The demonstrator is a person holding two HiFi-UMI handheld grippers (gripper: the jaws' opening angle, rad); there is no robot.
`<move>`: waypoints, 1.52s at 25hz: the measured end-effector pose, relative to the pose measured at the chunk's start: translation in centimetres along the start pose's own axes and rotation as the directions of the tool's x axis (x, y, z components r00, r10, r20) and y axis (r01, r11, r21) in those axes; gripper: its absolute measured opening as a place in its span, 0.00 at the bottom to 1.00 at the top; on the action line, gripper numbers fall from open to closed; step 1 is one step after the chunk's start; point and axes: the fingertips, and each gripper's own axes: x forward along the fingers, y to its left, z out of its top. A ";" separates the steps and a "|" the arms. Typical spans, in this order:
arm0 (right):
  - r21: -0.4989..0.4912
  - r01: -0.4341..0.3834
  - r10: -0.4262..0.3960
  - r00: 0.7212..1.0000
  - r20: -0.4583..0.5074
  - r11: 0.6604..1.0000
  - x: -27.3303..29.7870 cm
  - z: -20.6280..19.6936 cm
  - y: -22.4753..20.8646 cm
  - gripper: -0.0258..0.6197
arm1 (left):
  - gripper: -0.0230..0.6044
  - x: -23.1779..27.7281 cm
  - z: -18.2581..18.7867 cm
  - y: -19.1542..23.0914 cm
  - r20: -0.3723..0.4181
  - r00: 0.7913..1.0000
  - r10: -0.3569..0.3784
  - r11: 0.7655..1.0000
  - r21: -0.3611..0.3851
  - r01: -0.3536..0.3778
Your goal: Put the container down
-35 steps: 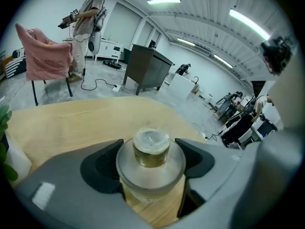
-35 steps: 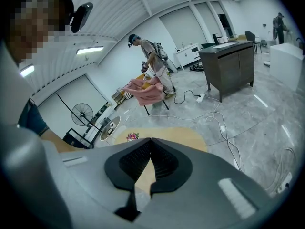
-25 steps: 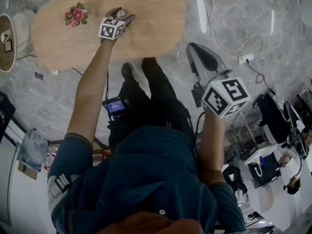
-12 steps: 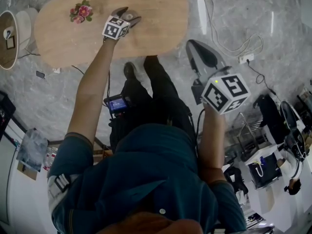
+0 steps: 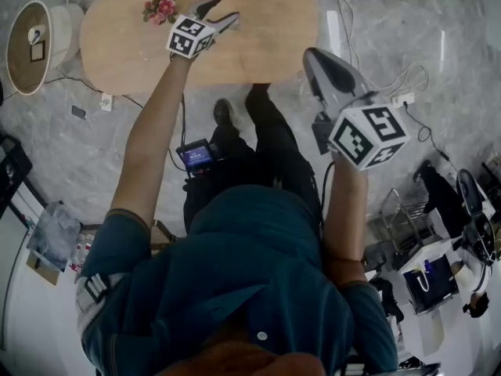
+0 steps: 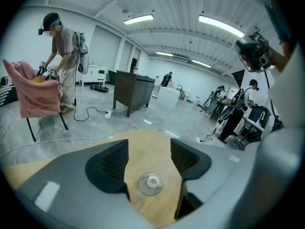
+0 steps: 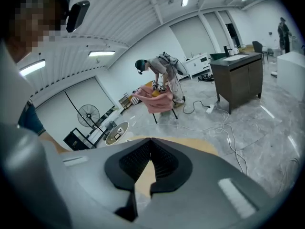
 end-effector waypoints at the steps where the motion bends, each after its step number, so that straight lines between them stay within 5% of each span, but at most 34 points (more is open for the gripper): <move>1: -0.010 -0.002 0.002 1.000 0.013 1.000 -0.3 0.5 0.7 0.06 | 0.48 -1.3 1.2 -0.1 0.025 1.000 0.007 1.000 0.004 -0.007; 10: -0.097 -0.009 0.021 0.992 0.121 0.995 -3.1 4.1 7.4 0.06 | 0.42 -16.2 11.9 -1.1 0.277 0.956 0.095 0.994 0.032 -0.108; 17: -0.201 -0.009 0.051 0.977 0.207 0.980 -3.6 8.1 14.0 0.06 | 0.38 -29.0 18.2 -1.9 0.437 0.891 0.123 0.984 0.063 -0.167; 28: -0.334 -0.012 0.124 0.941 0.314 0.943 -7.7 11.8 23.6 0.06 | 0.34 -46.9 25.1 -8.1 0.630 0.757 0.170 0.961 0.063 -0.268; 38: -0.446 0.030 0.181 0.888 0.422 0.895 -14.1 13.2 30.1 0.05 | 0.32 -56.3 27.9 -17.0 0.664 0.738 0.118 0.931 0.185 -0.315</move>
